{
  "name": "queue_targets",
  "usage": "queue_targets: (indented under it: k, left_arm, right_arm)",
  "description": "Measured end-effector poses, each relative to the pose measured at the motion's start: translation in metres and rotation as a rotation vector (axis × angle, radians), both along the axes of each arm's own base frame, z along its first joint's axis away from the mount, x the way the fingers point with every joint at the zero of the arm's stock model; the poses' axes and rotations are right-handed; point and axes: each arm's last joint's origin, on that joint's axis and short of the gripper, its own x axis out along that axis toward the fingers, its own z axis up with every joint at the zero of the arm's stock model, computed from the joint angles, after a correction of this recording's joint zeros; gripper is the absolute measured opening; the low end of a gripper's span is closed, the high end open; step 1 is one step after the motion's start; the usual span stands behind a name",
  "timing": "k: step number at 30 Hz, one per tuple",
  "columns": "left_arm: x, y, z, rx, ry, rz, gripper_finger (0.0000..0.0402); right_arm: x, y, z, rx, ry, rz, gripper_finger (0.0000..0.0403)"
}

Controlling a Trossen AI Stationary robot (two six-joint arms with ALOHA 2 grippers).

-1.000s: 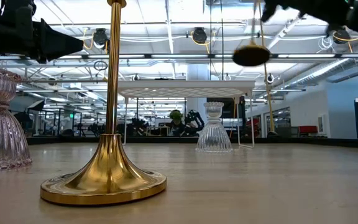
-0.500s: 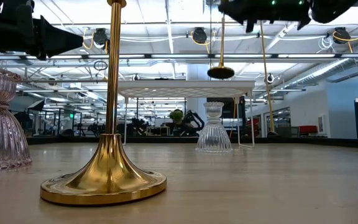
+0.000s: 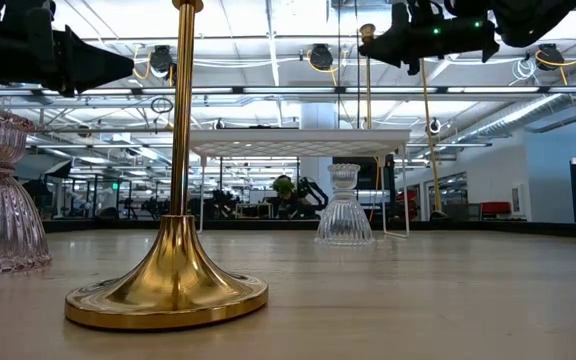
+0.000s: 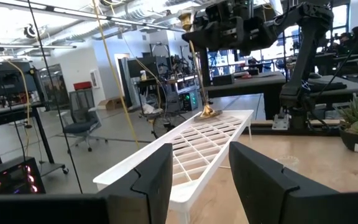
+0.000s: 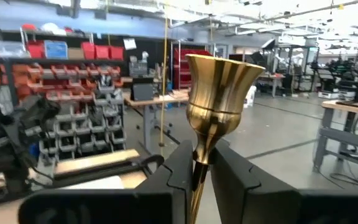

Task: Pick & Place candle stick holders
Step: Put the right golden candle holder on the shelf

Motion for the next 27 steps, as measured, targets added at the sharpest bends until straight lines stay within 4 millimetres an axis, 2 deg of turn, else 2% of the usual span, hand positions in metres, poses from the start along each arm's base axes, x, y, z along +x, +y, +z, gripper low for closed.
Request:
queue_targets:
  k: [17,21,27]
  left_arm:
    - [0.000,0.000,0.000,-0.005,-0.002,-0.001,0.0166]
    - [0.000,0.000,0.000,-0.005,-0.003,-0.002,0.0166]
    - [0.000,0.000,0.000,-0.005,-0.002,-0.001,0.0166]
  right_arm:
    - [-0.002,-0.003,-0.004,-0.039,0.085,-0.025,0.0052]
    - [-0.001,-0.003,-0.008,-0.022,0.109,-0.020,0.0074]
    - [-0.001,-0.003,-0.014,0.008,0.152,-0.019,0.0129]
